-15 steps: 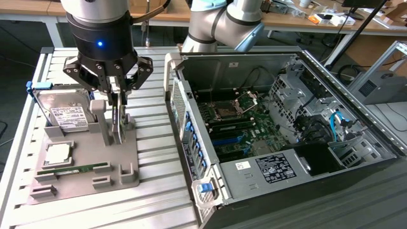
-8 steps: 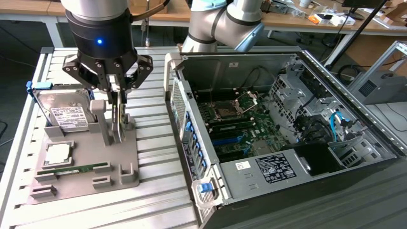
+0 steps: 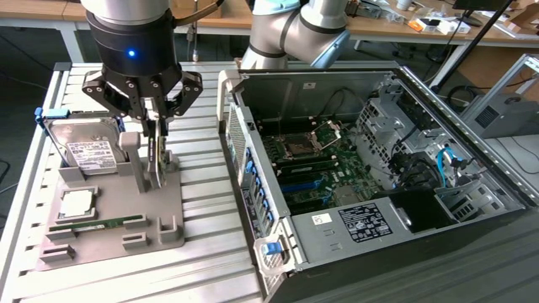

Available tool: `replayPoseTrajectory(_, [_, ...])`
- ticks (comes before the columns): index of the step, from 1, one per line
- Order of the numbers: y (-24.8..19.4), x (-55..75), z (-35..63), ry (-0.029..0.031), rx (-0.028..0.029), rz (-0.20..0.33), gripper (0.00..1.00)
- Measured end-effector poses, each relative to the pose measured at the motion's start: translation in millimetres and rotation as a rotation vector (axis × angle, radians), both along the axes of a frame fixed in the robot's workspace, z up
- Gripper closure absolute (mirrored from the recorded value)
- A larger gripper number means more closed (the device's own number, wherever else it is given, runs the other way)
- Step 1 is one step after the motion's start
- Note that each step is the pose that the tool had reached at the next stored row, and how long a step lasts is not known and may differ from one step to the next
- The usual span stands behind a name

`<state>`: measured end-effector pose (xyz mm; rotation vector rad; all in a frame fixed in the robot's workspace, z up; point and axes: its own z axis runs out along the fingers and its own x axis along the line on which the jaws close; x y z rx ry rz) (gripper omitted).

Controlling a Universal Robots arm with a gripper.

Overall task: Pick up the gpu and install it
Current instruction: 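Pick up the gpu and move the gpu toward the slot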

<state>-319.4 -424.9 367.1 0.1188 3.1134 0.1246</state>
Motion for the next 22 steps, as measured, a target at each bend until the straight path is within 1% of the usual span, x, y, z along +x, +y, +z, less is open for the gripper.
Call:
replayPoseTrajectory(2, [0.0,0.0,0.2,0.0001,-0.0007,0.000,0.73])
replayPoseTrajectory(3, [-0.1,0.1,0.3,0.0002,-0.0023,0.000,0.73])
replayPoseTrajectory(4, [0.0,0.1,0.4,0.0001,-0.0060,0.000,0.73])
replayPoseTrajectory(5, [0.0,0.0,0.3,0.0000,-0.0168,0.000,0.73])
replayPoseTrajectory(6, [0.0,0.0,0.3,0.0001,-0.0292,0.000,0.73])
replayPoseTrajectory(7, [0.0,0.0,0.3,0.0001,-0.0376,0.000,0.73])
replayPoseTrajectory(8, [0.0,0.0,0.3,0.0000,-0.0413,0.000,0.73])
replayPoseTrajectory(9, [0.0,0.0,0.3,-0.0001,-0.0484,0.000,0.73])
replayPoseTrajectory(11, [0.0,0.0,0.4,0.0001,-0.0496,0.000,0.73])
replayPoseTrajectory(22, [0.0,0.7,0.4,0.0001,-0.0496,0.000,0.73])
